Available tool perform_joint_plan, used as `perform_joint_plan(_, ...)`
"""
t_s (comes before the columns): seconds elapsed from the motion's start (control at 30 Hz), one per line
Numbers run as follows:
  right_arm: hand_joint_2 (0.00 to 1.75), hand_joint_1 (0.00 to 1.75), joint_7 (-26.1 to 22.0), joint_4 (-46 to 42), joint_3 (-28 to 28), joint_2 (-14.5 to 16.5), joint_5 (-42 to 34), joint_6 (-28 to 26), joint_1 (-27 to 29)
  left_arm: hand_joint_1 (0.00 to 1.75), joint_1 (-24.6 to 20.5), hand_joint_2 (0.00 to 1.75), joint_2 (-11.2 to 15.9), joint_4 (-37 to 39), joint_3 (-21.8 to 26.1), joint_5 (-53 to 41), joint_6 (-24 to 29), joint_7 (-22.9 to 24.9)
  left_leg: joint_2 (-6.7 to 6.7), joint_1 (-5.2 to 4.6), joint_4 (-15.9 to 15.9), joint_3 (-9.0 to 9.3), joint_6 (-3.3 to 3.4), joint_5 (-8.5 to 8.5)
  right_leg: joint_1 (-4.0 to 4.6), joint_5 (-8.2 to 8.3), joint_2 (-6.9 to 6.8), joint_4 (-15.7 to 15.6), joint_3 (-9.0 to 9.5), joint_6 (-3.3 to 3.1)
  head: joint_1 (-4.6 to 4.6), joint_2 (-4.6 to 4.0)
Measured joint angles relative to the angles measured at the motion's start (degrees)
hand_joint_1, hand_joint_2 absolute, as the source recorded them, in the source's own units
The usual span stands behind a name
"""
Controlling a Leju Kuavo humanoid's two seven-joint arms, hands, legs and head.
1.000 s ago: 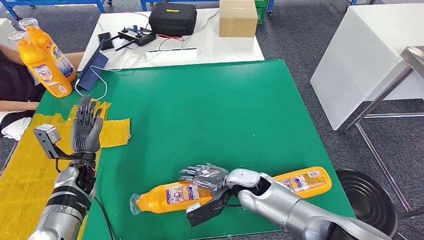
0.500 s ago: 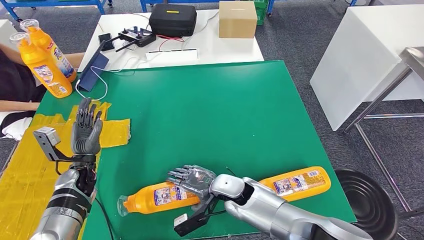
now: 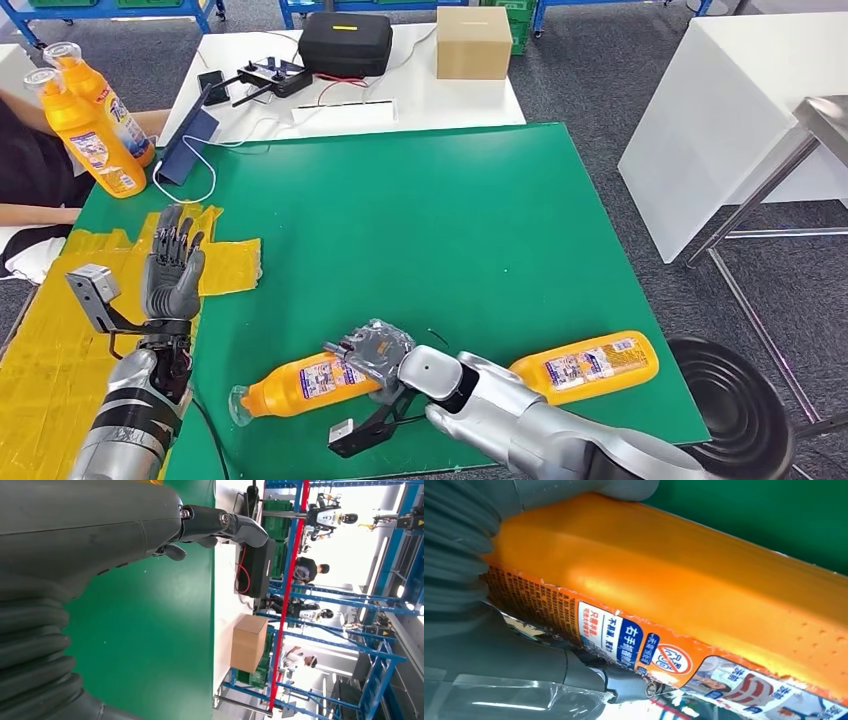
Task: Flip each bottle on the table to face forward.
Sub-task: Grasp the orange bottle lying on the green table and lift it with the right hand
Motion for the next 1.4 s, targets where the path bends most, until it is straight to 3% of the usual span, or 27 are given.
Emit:
perform_joint_plan(0.37, 1.75, 1.75, 7.3, 6.8, -2.3, 2.6, 5.1, -8.4, 1.3, 0.00, 2.1, 1.75, -0.5, -2.8, 0.1, 0.0, -0.4, 1.2, 0.00, 0.00, 0.0, 0.16, -0.05, 0.12, 0.00, 0.06, 0.02, 0.0, 0.14, -0.03, 0.01, 0.01)
perform_joint_plan(0.47, 1.75, 1.75, 8.9, 7.7, -5.2, 2.5, 5.9, -12.3, 2.2, 0.00, 3.1, 1.75, -0.9, -4.0, 0.0, -0.1, -0.6, 1.8, -0.01, 0.00, 0.0, 0.14, -0.04, 0.14, 0.00, 0.09, 0.02, 0.0, 0.14, 0.01, 0.00, 0.00)
perform_joint_plan(0.6, 1.75, 1.75, 10.0, 7.8, -13.2, 1.8, 7.6, -18.5, 4.4, 0.00, 4.9, 1.75, -1.5, -6.2, -0.2, -0.2, -0.9, 3.0, -0.06, -0.03, 0.0, -0.05, 0.03, 0.20, -0.02, 0.13, 0.00, 0.0, 0.02, 0.07, 0.01, 0.00)
perform_joint_plan(0.77, 1.75, 1.75, 10.0, 7.7, -20.7, 1.1, 8.4, -20.0, 5.5, 0.00, 5.4, 1.75, -1.7, -7.7, -0.5, -0.2, -1.0, 3.4, -0.06, -0.04, 0.0, -0.19, 0.04, 0.19, -0.04, 0.16, 0.00, 0.0, -0.10, 0.14, 0.01, 0.01)
perform_joint_plan(1.17, 1.75, 1.75, 8.3, 7.1, -27.2, 1.0, 8.8, -21.7, 6.9, 0.00, 5.6, 1.75, -2.0, -8.3, -0.8, -0.6, -1.4, 4.1, -0.06, -0.04, 0.0, -0.35, 0.05, 0.18, -0.03, 0.15, -0.01, 0.0, -0.26, 0.15, 0.02, 0.01)
perform_joint_plan(1.27, 1.75, 1.75, 6.4, 6.4, -31.5, 1.0, 8.3, -23.9, 7.9, 0.00, 5.6, 1.75, -2.0, -8.3, -1.3, -1.0, -1.4, 4.6, -0.08, -0.04, 0.0, -0.41, 0.05, 0.19, -0.04, 0.15, -0.02, 0.0, -0.30, 0.15, 0.01, 0.00)
perform_joint_plan(1.4, 1.75, 1.75, 2.4, 3.3, -38.7, 1.1, 5.6, -30.9, 10.6, 0.00, 5.9, 1.75, -2.2, -8.7, -2.2, -0.6, -2.2, 5.1, -0.10, -0.05, 0.0, -0.55, 0.05, 0.18, -0.04, 0.15, -0.02, 0.0, -0.42, 0.16, 0.01, 0.00)
